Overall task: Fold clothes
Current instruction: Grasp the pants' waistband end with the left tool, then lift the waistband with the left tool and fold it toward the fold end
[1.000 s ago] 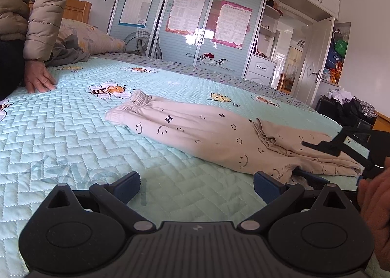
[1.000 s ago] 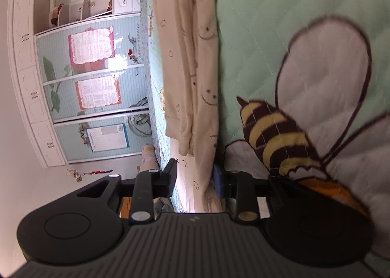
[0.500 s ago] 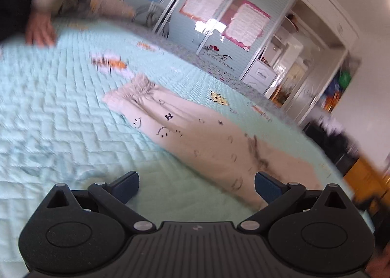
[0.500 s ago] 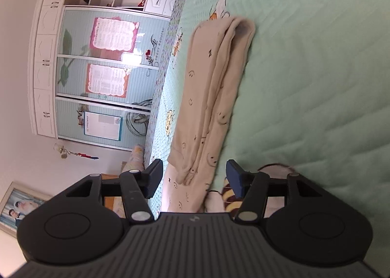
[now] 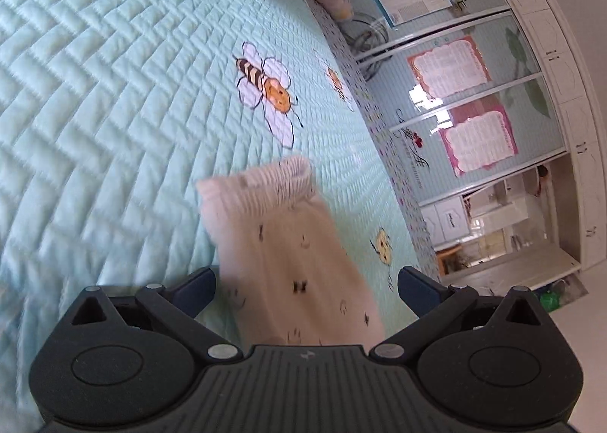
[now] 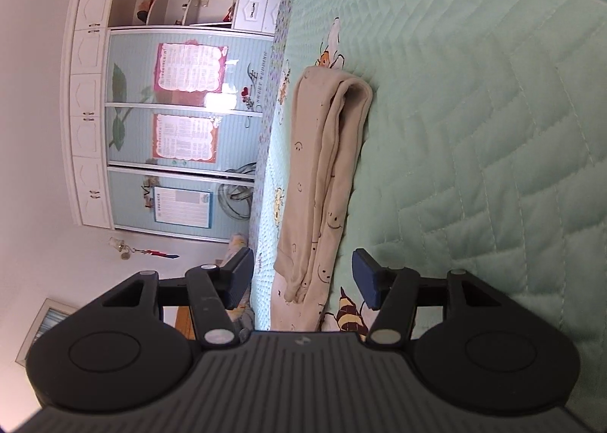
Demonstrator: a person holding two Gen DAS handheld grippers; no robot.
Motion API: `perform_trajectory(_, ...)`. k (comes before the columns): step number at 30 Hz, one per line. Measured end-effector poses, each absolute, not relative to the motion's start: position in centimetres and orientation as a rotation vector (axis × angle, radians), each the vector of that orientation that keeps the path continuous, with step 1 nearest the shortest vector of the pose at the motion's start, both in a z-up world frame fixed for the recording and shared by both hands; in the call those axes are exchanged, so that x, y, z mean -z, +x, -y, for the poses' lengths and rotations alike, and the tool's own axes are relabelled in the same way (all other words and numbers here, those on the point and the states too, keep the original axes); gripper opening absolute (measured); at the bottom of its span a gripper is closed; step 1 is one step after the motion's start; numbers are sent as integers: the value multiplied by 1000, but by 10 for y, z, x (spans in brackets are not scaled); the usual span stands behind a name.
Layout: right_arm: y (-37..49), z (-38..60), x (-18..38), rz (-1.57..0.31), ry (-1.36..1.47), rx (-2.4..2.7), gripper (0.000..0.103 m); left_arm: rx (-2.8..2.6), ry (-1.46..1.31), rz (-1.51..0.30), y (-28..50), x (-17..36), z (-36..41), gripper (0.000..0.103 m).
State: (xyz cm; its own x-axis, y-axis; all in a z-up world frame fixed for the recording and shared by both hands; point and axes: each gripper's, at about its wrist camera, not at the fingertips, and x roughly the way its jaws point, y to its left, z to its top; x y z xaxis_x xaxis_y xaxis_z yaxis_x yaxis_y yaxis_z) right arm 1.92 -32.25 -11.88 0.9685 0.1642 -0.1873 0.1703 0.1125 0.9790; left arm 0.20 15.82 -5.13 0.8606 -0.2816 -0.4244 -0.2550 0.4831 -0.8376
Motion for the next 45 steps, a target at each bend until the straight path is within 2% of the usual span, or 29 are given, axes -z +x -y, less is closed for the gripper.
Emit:
perform_trajectory(11, 20, 339, 130, -236, 1487, -122, 59, 6, -916, -552, 39, 41, -146, 102)
perform_trajectory(12, 19, 341, 131, -233, 1491, -130, 59, 7, -894, -552, 40, 41, -144, 102)
perform_trajectory(13, 18, 342, 131, -229, 1496, -137, 59, 11, -864, -556, 42, 41, -142, 97)
perform_trajectory(14, 18, 342, 132, -227, 1499, -143, 59, 16, -834, -564, 42, 42, -140, 91)
perform_trajectory(15, 17, 343, 132, -225, 1501, -148, 59, 22, -803, -572, 42, 42, -138, 70)
perform_trajectory(16, 16, 344, 132, -223, 1504, -153, 59, 27, -786, -585, 43, 44, -137, 34)
perform_trajectory(17, 16, 344, 132, -221, 1507, -156, 59, 33, -793, -608, 45, 49, -140, 20)
perform_trajectory(18, 15, 345, 132, -219, 1510, -158, 59, 40, -798, -623, 47, 52, -141, 13)
perform_trajectory(28, 7, 349, 132, -214, 1548, -182, 60, 46, -659, -568, 47, 35, -128, 8)
perform_trajectory(33, 4, 355, 128, -226, 1594, -197, 68, 62, -477, -494, 42, -1, -93, 8)
perform_trajectory(38, -9, 366, 127, -187, 1681, -196, 78, 110, -232, -422, 44, -44, -25, 8)
perform_trajectory(42, -25, 380, 121, -123, 1725, -195, 87, 222, 26, -342, 31, -69, 69, 9)
perform_trajectory(45, -39, 394, 118, -58, 1753, -202, 89, 326, 181, -338, 14, -66, 142, 9)
